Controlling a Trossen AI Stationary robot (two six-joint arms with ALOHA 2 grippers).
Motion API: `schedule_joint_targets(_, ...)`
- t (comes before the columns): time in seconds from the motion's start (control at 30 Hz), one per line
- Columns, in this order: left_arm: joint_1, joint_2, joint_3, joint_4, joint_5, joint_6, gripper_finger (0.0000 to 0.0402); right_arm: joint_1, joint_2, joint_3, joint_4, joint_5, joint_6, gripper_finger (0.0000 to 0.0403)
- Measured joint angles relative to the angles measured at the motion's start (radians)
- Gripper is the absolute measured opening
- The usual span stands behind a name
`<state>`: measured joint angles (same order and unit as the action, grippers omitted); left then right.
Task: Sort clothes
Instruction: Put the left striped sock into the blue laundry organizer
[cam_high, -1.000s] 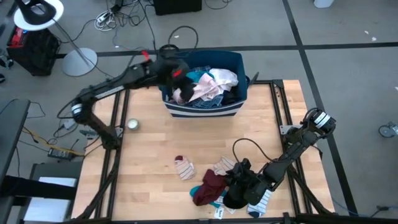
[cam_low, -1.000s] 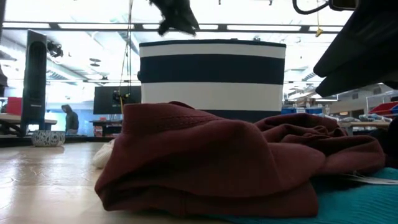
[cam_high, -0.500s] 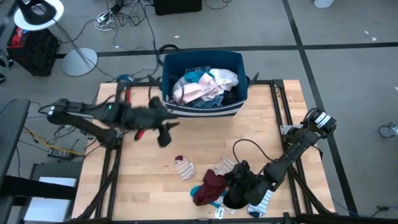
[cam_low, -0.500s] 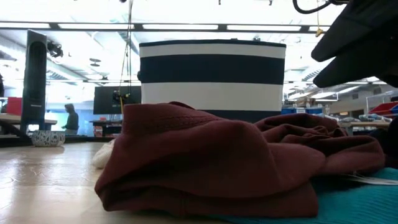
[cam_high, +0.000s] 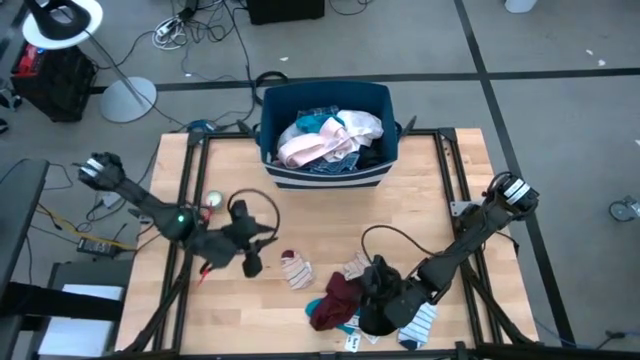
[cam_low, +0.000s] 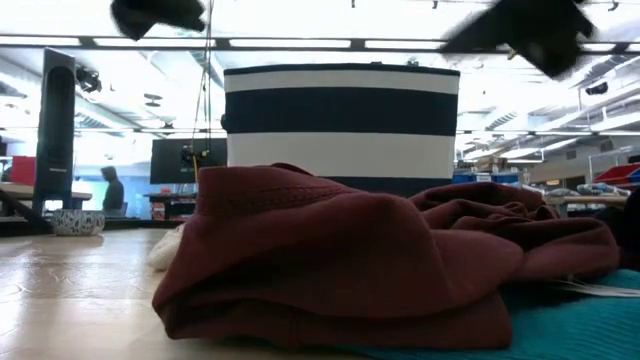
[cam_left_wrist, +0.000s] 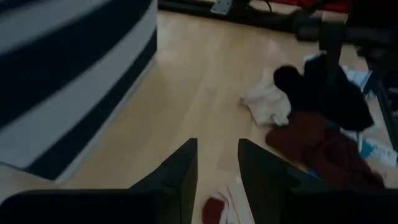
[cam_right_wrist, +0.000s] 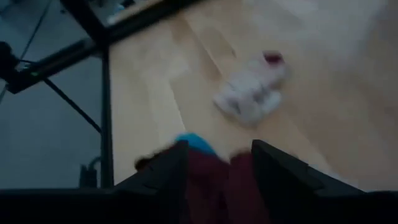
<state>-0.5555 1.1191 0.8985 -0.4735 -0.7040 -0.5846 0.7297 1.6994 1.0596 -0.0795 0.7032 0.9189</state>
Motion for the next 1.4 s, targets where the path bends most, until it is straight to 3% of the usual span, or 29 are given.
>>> schedule_joint_targets(0.27, -0.153, -0.002, -0.164, 0.141, -0.093, -0.122, 0.0121, -0.091, 0.004, 0.145, -0.024, -0.053, -0.271, 0.0172)
schedule_joint_targets(0.53, -0.205, -0.005, -0.343, 0.356, -0.065, -0.099, 0.0121, -0.221, 0.141, 0.247, -0.138, -0.242, -0.217, 0.0171)
schedule_joint_targets(0.8, -0.204, -0.006, -0.51, 0.794, 0.064, 0.057, 0.0121, -0.312, 0.362, 0.426, -0.238, -0.363, -0.205, 0.0171)
schedule_joint_targets(1.07, -0.203, 0.0, -0.576, 0.82, 0.043, 0.046, 0.0121, -0.402, 0.505, 0.495, -0.245, -0.519, -0.205, 0.0166)
schedule_joint_targets(1.17, -0.203, 0.0, -0.576, 0.823, 0.043, 0.023, 0.0121, -0.416, 0.521, 0.517, -0.268, -0.56, -0.222, 0.0125)
schedule_joint_targets(1.3, -0.203, 0.0, -0.576, 0.823, 0.043, 0.035, 0.0121, -0.419, 0.487, 0.513, -0.32, -0.533, -0.286, 0.0021)
schedule_joint_targets(1.4, -0.203, 0.0, -0.576, 0.825, 0.044, 0.025, 0.0121, -0.419, 0.399, 0.512, -0.37, -0.469, -0.31, 0.0018)
